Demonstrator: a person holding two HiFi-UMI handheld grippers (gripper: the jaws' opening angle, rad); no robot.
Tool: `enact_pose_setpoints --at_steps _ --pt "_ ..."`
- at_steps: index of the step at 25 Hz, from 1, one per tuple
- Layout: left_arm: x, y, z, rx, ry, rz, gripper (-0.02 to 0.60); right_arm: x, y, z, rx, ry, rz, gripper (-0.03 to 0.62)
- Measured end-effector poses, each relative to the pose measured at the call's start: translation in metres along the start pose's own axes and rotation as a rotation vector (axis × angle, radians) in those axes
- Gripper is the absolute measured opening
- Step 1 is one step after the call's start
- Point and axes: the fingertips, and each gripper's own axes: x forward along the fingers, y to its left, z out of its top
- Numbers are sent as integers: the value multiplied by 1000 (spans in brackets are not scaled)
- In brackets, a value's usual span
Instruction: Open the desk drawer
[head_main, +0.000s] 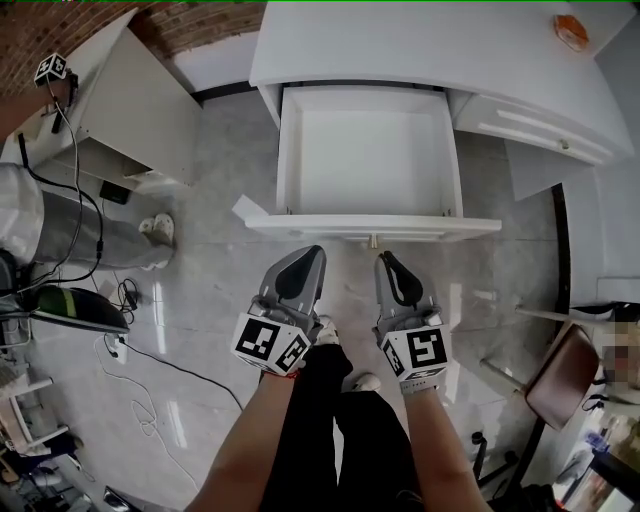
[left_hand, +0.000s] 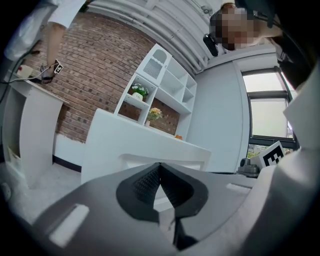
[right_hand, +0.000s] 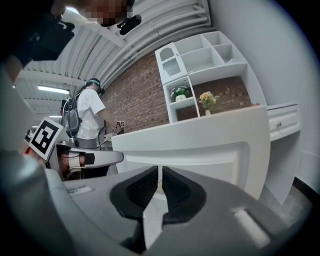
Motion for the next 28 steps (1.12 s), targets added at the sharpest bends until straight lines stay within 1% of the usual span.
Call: enact_pose_setpoints --at_steps 2,5,9,11,15,22,25,28 --pt "-2 -4 8 10 -11 -8 3 -6 0 13 -7 -8 4 2" --pt "-7 -8 24 28 -30 -14 3 -15 -1 34 -30 -16 -3 2" --pt "-16 -14 60 49 -41 6 2 -30 -2 67 -54 -37 3 2" --pt "-20 -19 73 63 -42 3 2 -39 -3 85 -59 -50 2 0" --pt "-32 -36 86 82 -42 -22 3 -60 -8 110 -48 -60 -3 0" --pt "-49 -62 132 109 -63 -33 3 -90 -13 155 -31 -80 -6 0" --pt "-57 -79 147 116 -64 -46 3 -106 -9 169 -2 -92 -13 0" --pt "-67 -94 161 115 -80 -63 3 -119 2 187 7 -106 3 0"
